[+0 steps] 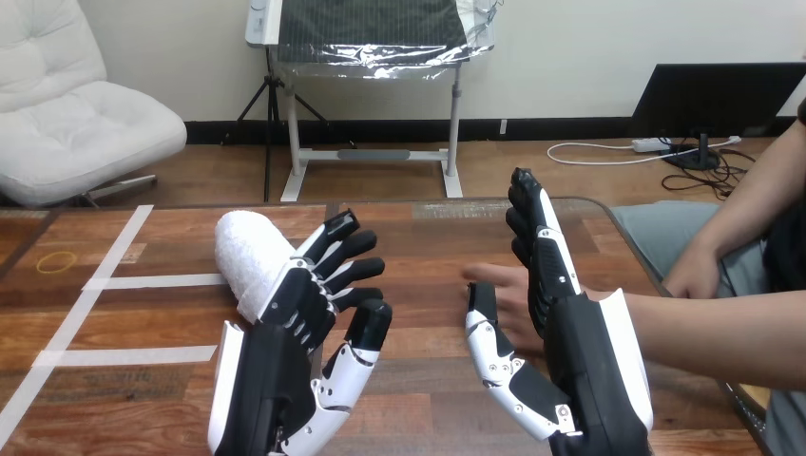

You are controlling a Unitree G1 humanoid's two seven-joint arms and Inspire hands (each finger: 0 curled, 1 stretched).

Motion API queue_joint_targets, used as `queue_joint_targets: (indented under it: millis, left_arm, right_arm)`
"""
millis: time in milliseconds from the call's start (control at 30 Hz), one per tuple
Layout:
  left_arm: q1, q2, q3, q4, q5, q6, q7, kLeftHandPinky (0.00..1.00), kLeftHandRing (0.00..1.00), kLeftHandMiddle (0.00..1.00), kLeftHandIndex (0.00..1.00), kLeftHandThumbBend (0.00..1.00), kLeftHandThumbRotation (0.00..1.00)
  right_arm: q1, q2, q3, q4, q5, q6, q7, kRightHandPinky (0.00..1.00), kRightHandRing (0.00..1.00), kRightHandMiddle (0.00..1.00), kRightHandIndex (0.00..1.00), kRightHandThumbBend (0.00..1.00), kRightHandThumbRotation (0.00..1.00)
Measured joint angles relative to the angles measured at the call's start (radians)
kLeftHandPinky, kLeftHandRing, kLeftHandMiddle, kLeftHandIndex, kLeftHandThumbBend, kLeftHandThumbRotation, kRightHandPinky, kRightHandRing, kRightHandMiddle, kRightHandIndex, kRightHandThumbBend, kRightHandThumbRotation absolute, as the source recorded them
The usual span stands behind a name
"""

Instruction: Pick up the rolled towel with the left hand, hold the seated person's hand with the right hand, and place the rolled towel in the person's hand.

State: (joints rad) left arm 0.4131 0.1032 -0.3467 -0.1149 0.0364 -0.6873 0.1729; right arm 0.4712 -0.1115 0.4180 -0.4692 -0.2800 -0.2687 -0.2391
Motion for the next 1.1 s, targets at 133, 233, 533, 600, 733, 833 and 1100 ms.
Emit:
queue_joint_targets:
  millis: [133, 233, 533, 600, 733, 833, 1100]
  left_arm:
    - [0.0, 0.0, -0.002, 0.0, -0.003, 0.001, -0.002, 0.68, 0.76, 0.81, 0.84, 0.48, 0.53]
    - [-0.001, 0.0, -0.003, 0.0, -0.004, 0.004, -0.004, 0.69, 0.76, 0.81, 0.84, 0.47, 0.53]
    - [-0.001, 0.0, -0.006, 0.0, -0.006, 0.012, -0.008, 0.69, 0.76, 0.81, 0.84, 0.48, 0.53]
    - [-0.001, 0.0, -0.006, 0.0, -0.006, 0.013, -0.009, 0.69, 0.76, 0.81, 0.84, 0.48, 0.53]
    - [-0.001, 0.0, -0.006, 0.0, -0.006, 0.013, -0.009, 0.69, 0.76, 0.81, 0.84, 0.48, 0.53]
    - [-0.001, 0.0, -0.006, 0.0, -0.006, 0.014, -0.01, 0.69, 0.76, 0.81, 0.84, 0.49, 0.53]
    - [-0.001, 0.0, -0.006, 0.0, -0.006, 0.016, -0.01, 0.69, 0.77, 0.81, 0.84, 0.49, 0.53]
  right_arm:
    - [0.0, 0.0, -0.001, 0.0, 0.001, 0.002, 0.0, 1.0, 1.0, 1.0, 1.0, 0.0, 0.0]
    - [0.0, 0.0, -0.001, 0.0, 0.001, 0.002, 0.001, 1.0, 1.0, 1.0, 1.0, 0.0, 0.0]
    - [0.0, 0.0, -0.002, 0.0, 0.002, 0.003, 0.002, 1.0, 1.0, 1.0, 1.0, 0.0, 0.0]
    - [0.0, 0.0, -0.003, 0.0, 0.002, 0.004, 0.002, 1.0, 1.0, 1.0, 1.0, 0.0, 0.0]
    - [0.0, 0.0, -0.003, 0.0, 0.003, 0.004, 0.003, 1.0, 1.0, 1.0, 1.0, 0.0, 0.0]
    - [0.0, 0.0, -0.004, 0.0, 0.002, 0.004, 0.003, 1.0, 1.0, 1.0, 1.0, 0.0, 0.0]
    - [-0.001, 0.0, -0.005, 0.0, 0.003, 0.004, 0.004, 1.0, 1.0, 1.0, 1.0, 0.0, 0.0]
